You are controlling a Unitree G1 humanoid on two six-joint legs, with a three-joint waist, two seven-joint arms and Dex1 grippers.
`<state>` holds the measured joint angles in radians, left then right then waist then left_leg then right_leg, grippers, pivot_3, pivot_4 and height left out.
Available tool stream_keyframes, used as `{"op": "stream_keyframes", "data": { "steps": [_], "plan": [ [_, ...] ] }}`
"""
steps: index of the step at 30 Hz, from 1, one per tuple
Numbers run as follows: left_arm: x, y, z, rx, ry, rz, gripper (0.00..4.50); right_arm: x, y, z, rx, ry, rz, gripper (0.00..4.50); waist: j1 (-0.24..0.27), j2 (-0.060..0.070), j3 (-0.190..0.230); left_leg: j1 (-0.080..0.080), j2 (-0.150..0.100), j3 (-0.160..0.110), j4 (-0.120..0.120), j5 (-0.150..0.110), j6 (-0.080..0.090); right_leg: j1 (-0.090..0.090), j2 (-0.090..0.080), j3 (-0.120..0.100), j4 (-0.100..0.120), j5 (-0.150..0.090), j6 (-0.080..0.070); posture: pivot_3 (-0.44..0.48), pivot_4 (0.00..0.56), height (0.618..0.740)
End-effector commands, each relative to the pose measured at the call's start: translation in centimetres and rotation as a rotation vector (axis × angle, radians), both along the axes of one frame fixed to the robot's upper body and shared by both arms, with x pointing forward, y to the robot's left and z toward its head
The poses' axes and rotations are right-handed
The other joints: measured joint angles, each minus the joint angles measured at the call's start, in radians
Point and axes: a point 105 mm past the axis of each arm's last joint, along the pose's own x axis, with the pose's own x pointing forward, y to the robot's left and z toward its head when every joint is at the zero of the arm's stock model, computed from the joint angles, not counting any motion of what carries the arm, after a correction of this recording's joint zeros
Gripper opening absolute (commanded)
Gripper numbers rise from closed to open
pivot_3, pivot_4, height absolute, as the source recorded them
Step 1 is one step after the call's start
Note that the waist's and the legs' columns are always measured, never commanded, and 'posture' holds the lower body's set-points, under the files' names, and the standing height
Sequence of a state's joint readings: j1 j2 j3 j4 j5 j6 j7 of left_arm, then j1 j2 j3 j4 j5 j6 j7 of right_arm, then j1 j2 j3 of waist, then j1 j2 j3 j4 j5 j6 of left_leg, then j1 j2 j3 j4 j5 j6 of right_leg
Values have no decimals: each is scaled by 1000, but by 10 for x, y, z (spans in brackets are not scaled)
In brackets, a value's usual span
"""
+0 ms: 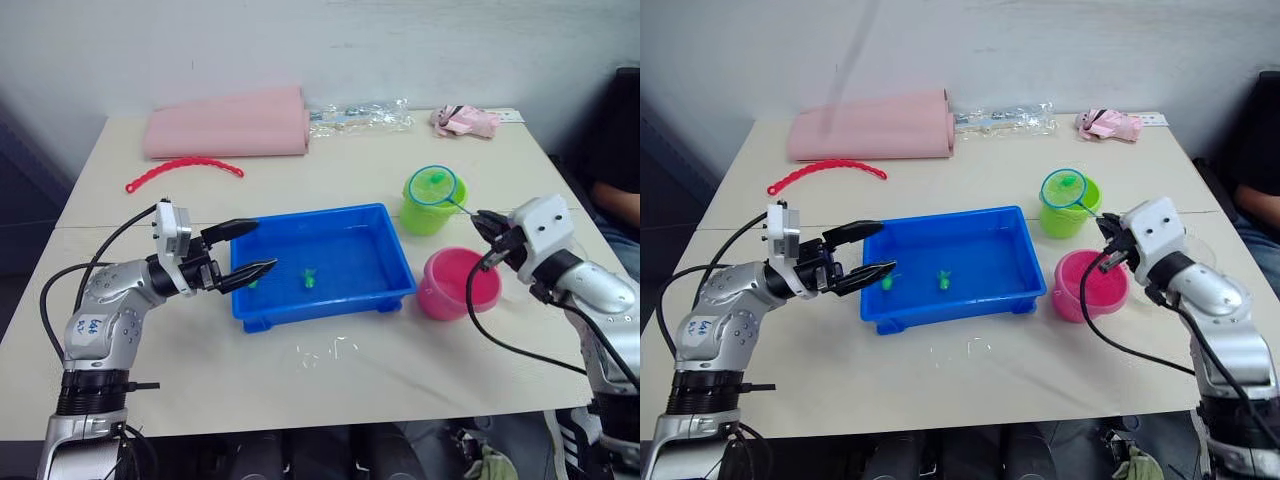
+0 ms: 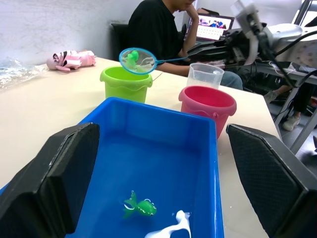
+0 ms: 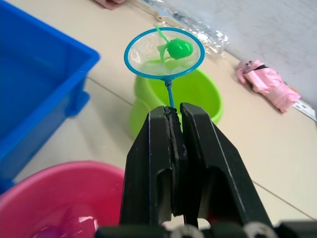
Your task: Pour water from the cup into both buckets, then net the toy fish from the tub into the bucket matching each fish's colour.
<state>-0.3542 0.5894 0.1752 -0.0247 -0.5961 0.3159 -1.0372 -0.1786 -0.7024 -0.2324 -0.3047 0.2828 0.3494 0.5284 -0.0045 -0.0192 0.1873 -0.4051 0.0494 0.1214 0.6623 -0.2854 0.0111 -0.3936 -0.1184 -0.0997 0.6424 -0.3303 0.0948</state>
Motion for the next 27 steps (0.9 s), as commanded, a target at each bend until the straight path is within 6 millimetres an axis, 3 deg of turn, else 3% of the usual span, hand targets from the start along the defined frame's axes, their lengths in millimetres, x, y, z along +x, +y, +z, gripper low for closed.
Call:
{"op": "stream_keyframes", "data": {
  "steps": [1, 13, 23, 27],
  "plan": [
    [-3, -7, 12, -17, -66, -18, 4452, 33, -22, 17, -63, -55, -80, 0, -1, 0, 0, 0, 0, 0, 0, 0, 0, 0, 0, 0, 0, 0, 0, 0, 150, 740],
    [1, -18, 26, -35, -133, -1, 4452, 55, -35, 18, -412, -135, -157, 0, 1, 0, 0, 0, 0, 1, 0, 1, -1, 0, 0, 1, 0, 0, 0, 0, 150, 740],
    [13, -34, 45, -119, -103, 30, 4452, 51, -26, 28, -855, -375, -97, 0, 0, 0, 0, 0, 0, 1, 1, 2, -2, 0, 1, 1, 1, 0, 0, 0, 150, 740],
    [18, -44, 48, -71, -105, 21, 4452, 51, -26, 26, -982, -422, -64, 0, 0, 0, 0, 0, 0, 1, 1, 3, -3, 0, 1, 1, 1, 0, 0, 0, 150, 740]
  ]
}}
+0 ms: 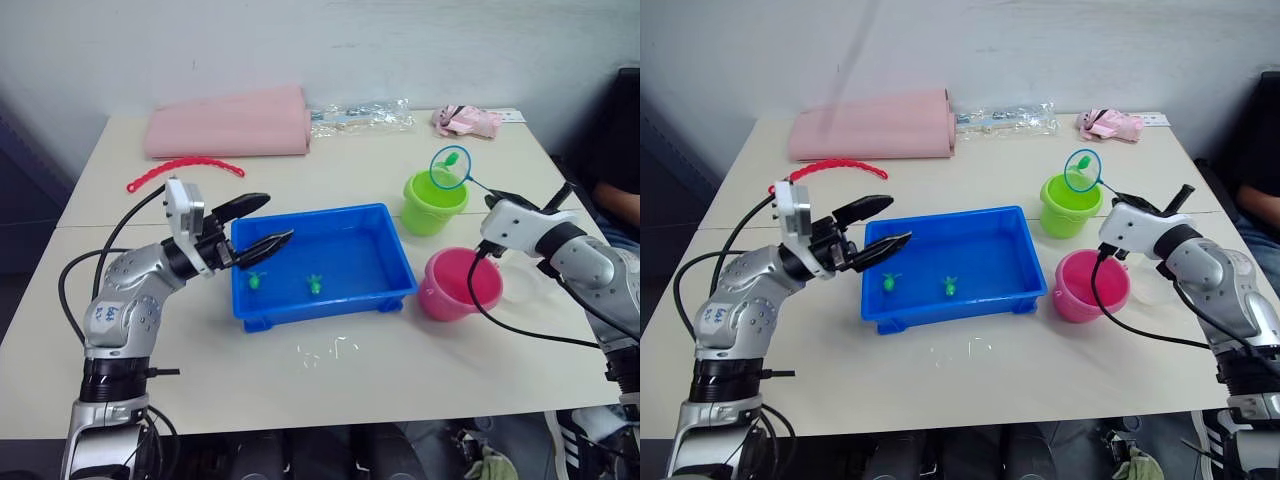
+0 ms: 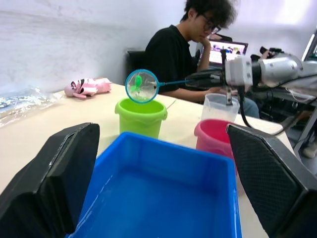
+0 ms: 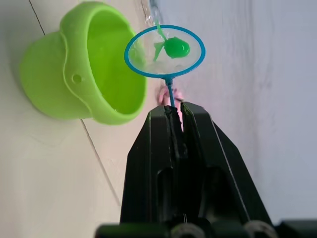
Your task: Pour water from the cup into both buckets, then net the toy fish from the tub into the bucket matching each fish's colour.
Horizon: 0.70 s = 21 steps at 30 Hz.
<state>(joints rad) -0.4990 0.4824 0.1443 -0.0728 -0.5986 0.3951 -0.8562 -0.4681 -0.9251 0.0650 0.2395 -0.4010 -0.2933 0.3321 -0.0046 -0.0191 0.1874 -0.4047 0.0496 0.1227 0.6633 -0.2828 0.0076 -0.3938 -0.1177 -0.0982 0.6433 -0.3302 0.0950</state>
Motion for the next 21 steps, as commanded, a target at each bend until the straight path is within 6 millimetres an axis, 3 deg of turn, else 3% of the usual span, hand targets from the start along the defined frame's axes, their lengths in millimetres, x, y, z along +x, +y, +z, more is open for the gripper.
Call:
{"op": "stream_keyframes", "data": {
  "steps": [1, 11, 15, 17, 21],
  "plan": [
    [0, -13, 11, 51, -46, -21, 4452, 0, -4, 16, -140, -98, 14, 0, -1, 0, 0, 0, 0, 0, 0, 0, 0, 0, 0, 0, 0, 0, 0, 0, 150, 740],
    [6, -27, 12, 83, -43, -38, 4452, 1, -16, 12, -263, -138, -5, 0, -3, 0, 0, 0, 1, 0, 0, 1, -2, 0, 2, 1, 0, 0, 0, 0, 150, 740],
    [2, -20, 7, 91, -48, -41, 4452, 0, -13, 21, -131, -161, 12, 0, -2, 0, 0, 0, 1, 0, 0, 1, -2, 0, 2, 1, 0, 0, 0, 0, 150, 740],
    [-5, -10, 5, 98, -65, -53, 4452, -5, -3, 34, 40, -170, 76, 0, -4, 0, 0, 0, 1, 0, 0, 1, -2, 0, 2, 1, 0, 0, 0, 0, 150, 740],
    [-20, 22, -6, 157, -82, -59, 4452, -19, 36, 30, 323, 111, 298, 0, -19, 0, 0, 1, 2, 0, -1, 2, -2, 0, 4, 2, 0, 0, 0, 0, 150, 740]
  ]
}}
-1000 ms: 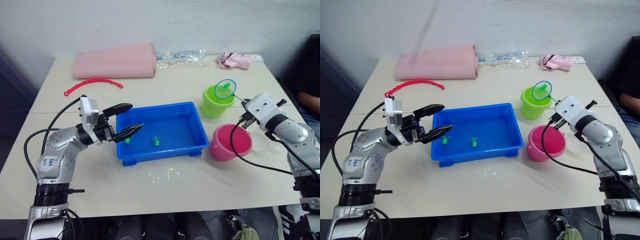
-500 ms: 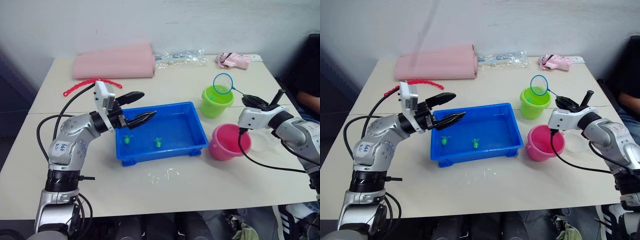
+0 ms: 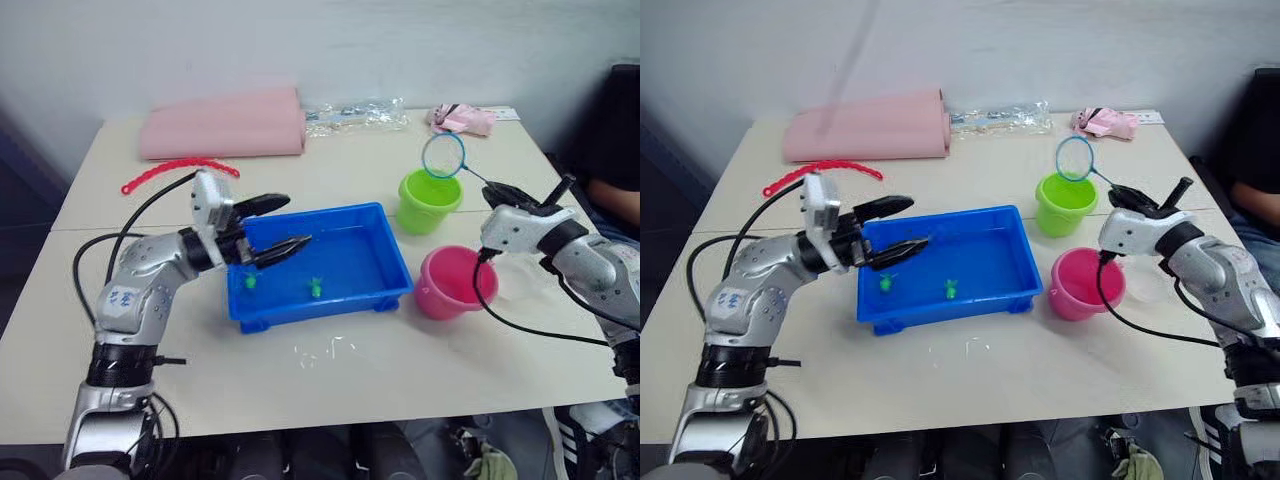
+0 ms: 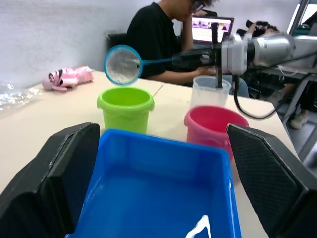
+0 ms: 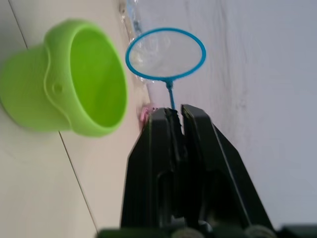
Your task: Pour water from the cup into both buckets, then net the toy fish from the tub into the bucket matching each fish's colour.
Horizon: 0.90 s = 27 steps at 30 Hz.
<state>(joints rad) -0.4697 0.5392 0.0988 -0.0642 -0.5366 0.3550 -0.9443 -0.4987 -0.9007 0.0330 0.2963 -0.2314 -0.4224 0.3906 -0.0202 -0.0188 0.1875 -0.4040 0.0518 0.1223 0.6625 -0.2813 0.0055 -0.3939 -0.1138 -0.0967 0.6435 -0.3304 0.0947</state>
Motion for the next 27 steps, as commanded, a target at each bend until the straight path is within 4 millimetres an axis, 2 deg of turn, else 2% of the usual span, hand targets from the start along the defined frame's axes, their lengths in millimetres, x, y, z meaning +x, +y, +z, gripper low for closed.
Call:
{"op": "stream_keyframes", "data": {
  "steps": [1, 5, 8, 12, 16, 19, 23, 27],
  "plan": [
    [-17, 29, 10, 37, -91, -16, 4452, -19, 33, 13, 182, 202, 218, 0, -5, 0, 0, 0, 1, -1, 0, 0, 0, 0, 0, 0, 0, 0, 0, 0, 150, 740],
    [-26, 61, -2, 161, -74, 8, 4452, -40, 67, -7, 114, 480, 366, 0, -6, 0, 0, 0, 1, -1, 0, -1, 1, 1, -1, -1, 0, 0, 0, 0, 150, 740],
    [-33, 84, -15, 259, -14, 18, 4452, -49, 86, -20, 61, 612, 416, 0, -7, 1, 0, 0, 0, -1, 0, -2, 3, 0, -2, -2, 0, 0, -1, 0, 150, 740],
    [-39, 103, -18, 323, 56, 29, 4452, -38, 97, -38, -85, 688, 369, 0, -6, 1, 0, -1, 0, -1, 0, -3, 4, -1, -4, -3, 0, -1, -1, 0, 150, 740],
    [-42, 112, -17, 359, 73, 36, 4452, -26, 98, -44, -201, 690, 331, 0, -7, 1, 0, -1, -1, -1, 0, -3, 3, -2, -5, -3, 1, -1, -1, 0, 150, 740],
    [-45, 120, -14, 379, 85, 44, 4452, -27, 104, -50, -252, 725, 365, 0, -9, 1, 1, -2, -1, 0, 0, -4, 3, -2, -4, -3, 1, -1, -2, 0, 150, 740],
    [-50, 117, -18, 393, 116, 9, 4452, -33, 126, -55, -185, 774, 446, 0, -12, 1, 1, -2, 0, 1, 0, -4, 2, -2, -3, -3, 1, -1, -2, 0, 150, 740],
    [-51, 111, -16, 377, 123, -13, 4452, -39, 138, -54, -97, 830, 491, 0, -11, 1, 1, -2, 1, 2, 0, -4, 2, -4, -3, -2, 2, -1, -2, 0, 150, 740]
  ]
}}
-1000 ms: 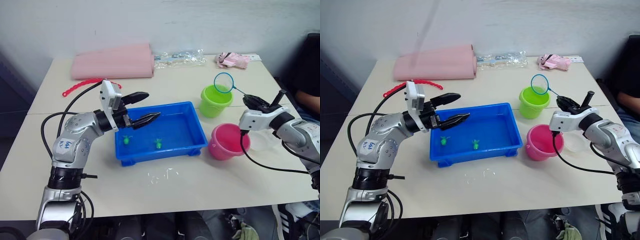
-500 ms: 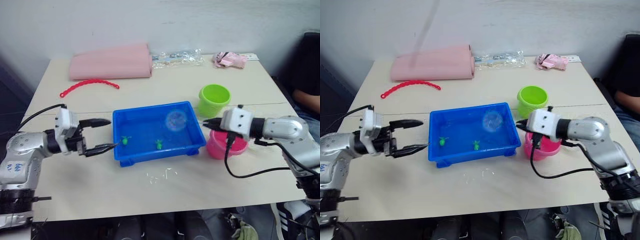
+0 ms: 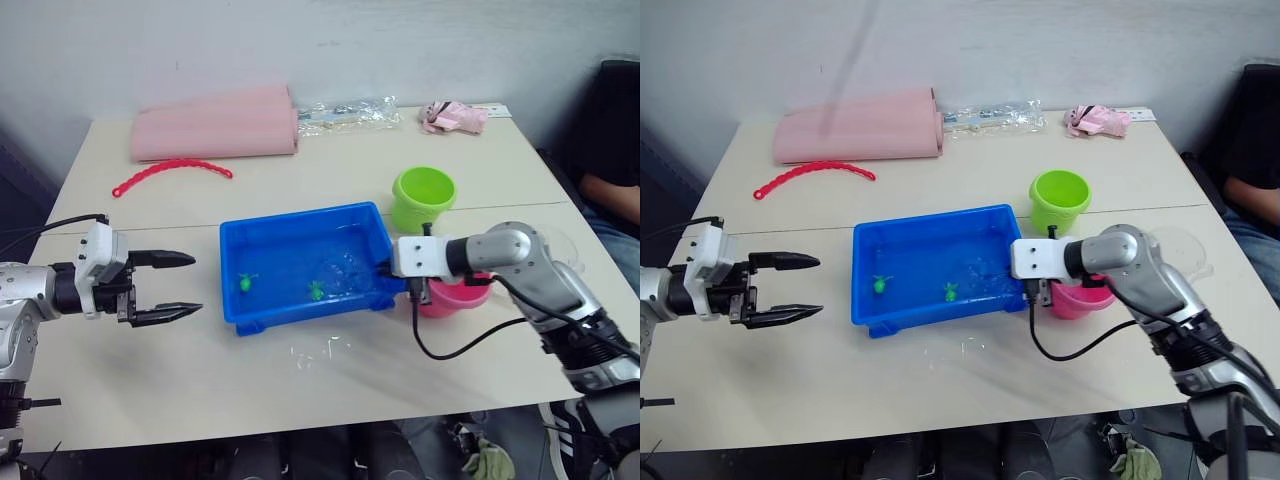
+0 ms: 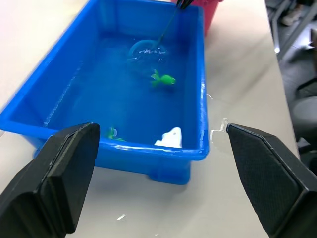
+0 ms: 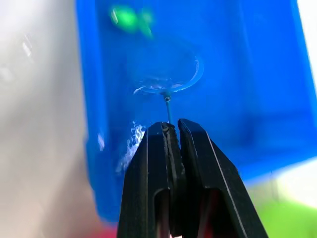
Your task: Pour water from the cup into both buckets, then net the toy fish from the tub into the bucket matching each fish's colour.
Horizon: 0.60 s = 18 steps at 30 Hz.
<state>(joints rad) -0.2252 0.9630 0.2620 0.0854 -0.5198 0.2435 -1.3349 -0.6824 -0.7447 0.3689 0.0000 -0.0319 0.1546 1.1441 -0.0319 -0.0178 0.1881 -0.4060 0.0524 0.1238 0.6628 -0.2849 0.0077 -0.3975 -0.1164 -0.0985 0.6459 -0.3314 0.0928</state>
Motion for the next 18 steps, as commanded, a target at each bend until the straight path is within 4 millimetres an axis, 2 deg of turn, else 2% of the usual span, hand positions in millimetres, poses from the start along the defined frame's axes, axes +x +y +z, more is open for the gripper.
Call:
{"op": "stream_keyframes", "data": {
  "steps": [1, 7, 13, 17, 18],
  "plan": [
    [-3, -6, 12, -11, -27, -32, 4452, -7, 10, 12, 72, 35, 18, 0, 1, 0, 0, 0, 0, 0, 0, 0, 0, 0, 0, 0, 0, 0, 0, 0, 150, 740],
    [-5, -12, 9, -8, -29, -45, 4452, -14, 13, 14, 198, 172, -42, 0, 4, 0, 0, 0, 0, 0, 0, 0, 0, 0, -1, 0, 0, 0, 0, 0, 150, 740],
    [-5, -18, 10, -26, -48, -46, 4452, -20, 4, 22, 297, 264, -114, 0, 3, 0, 0, 0, 0, -1, 0, 0, 0, 0, -1, 0, 0, 0, 0, 0, 150, 740],
    [0, -25, 19, -98, -93, -28, 4452, -25, -4, 29, 373, 304, -158, 0, 4, 0, 0, 0, 0, -1, 0, 0, 0, 0, -1, 0, 0, 0, 0, 0, 150, 740],
    [3, -28, 28, -170, -118, -6, 4452, -26, -7, 31, 389, 298, -166, 0, 4, 0, 0, 0, 0, -1, 0, 0, 0, 0, -1, 0, 0, 0, 0, 0, 150, 740]
  ]
}}
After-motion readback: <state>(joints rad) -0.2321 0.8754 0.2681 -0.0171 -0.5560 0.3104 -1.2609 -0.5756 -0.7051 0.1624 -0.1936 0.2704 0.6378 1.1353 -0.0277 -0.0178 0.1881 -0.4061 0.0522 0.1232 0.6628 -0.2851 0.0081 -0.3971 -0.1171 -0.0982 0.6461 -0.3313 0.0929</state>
